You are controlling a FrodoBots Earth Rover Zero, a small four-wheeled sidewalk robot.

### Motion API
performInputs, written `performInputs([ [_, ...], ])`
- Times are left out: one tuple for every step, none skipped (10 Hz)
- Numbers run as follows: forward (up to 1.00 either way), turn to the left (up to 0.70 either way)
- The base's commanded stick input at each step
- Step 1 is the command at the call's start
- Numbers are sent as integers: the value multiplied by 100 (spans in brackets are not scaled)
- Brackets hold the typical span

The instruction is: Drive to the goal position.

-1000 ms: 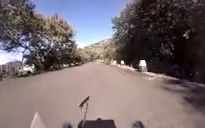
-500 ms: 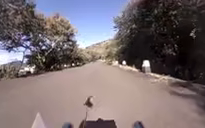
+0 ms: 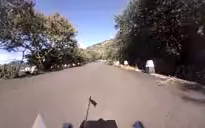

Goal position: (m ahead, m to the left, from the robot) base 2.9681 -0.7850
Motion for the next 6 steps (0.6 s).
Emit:
performInputs([
  [50, 0],
  [50, 0],
  [50, 0],
  [50, -50],
  [50, -50],
  [50, -50],
])
